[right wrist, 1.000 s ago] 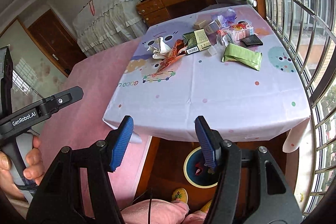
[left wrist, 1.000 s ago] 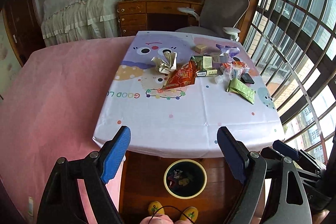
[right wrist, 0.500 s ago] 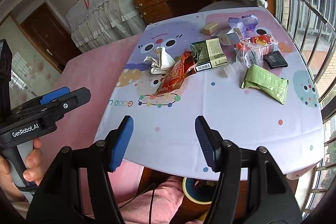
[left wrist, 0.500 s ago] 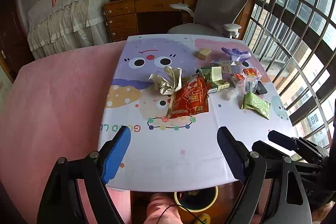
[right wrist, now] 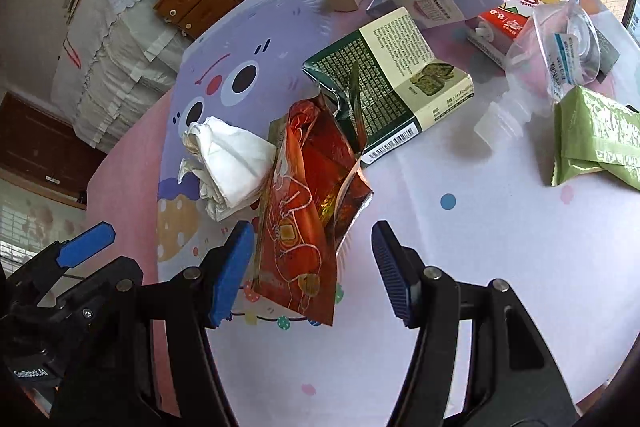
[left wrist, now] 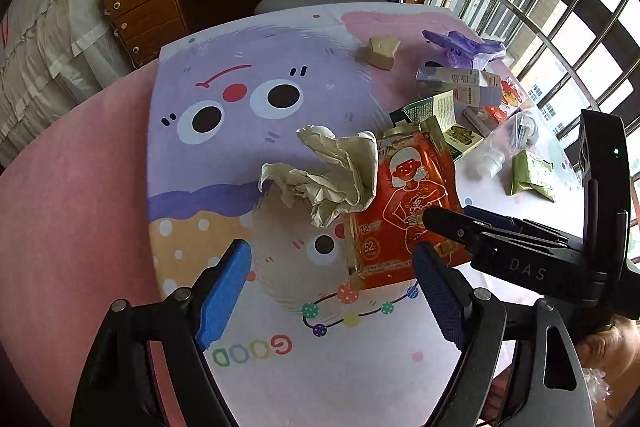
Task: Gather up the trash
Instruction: 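Grasp the white tissue with the left tool while the right tool grasps the orange snack bag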
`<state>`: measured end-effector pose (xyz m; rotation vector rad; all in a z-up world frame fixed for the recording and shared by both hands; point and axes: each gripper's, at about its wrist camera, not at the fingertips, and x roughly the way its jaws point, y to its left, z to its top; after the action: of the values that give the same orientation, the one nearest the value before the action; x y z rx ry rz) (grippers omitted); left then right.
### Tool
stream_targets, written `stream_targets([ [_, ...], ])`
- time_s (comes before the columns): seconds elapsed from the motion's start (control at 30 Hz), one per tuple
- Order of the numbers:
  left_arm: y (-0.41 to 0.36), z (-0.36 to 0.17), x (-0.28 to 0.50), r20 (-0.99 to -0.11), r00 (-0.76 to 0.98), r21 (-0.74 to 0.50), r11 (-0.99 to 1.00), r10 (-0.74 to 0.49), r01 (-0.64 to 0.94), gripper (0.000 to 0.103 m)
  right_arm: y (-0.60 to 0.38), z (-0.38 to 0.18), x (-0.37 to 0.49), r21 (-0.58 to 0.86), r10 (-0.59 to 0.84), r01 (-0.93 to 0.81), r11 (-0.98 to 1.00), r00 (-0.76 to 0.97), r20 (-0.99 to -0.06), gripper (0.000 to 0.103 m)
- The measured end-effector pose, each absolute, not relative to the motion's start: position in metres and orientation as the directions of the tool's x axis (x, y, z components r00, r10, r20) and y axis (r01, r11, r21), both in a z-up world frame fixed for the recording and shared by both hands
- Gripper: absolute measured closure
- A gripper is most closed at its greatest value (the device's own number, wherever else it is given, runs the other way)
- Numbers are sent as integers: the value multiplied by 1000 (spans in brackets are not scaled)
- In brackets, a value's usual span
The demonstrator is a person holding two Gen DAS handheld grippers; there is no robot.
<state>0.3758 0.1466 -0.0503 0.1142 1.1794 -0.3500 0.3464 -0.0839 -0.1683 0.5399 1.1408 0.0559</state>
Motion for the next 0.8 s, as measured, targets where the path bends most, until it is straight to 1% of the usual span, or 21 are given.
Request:
stream_targets([
  [0.13, 146, -67, 402, -923, 302, -124, 928, -237, 350, 19, -77, -190, 371, 446, 323, 237, 863, 419, -849, 45],
  [0.2, 146, -74, 411, -926, 284, -138, 925, -247, 355, 19, -74, -200, 378, 454, 334, 242, 857, 411, -848, 49],
  [0.27, 146, -80, 421, -929, 265, -153, 921, -258, 359, 19, -73, -208, 383, 473, 354, 244, 847, 405, -843, 72],
  [0.37, 141, -87, 430, -934, 237, -166, 914, -266, 371, 19, -69, -212, 383, 484, 369, 237, 843, 401, -839, 83],
  [0.4, 139, -90, 433, -935, 228, -172, 912, -270, 373, 19, -68, -212, 382, 484, 369, 232, 844, 404, -837, 92],
  [0.47, 135, -94, 438, -937, 212, -185, 909, -278, 374, 19, -67, -210, 379, 481, 363, 230, 846, 411, -836, 95],
  [0.6, 125, -102, 443, -942, 185, -196, 906, -281, 375, 19, -66, -203, 375, 476, 348, 244, 845, 426, -835, 97],
  [0.8, 110, -116, 455, -956, 194, -140, 925, -219, 353, 19, -68, -193, 367, 480, 348, 238, 844, 438, -829, 99],
])
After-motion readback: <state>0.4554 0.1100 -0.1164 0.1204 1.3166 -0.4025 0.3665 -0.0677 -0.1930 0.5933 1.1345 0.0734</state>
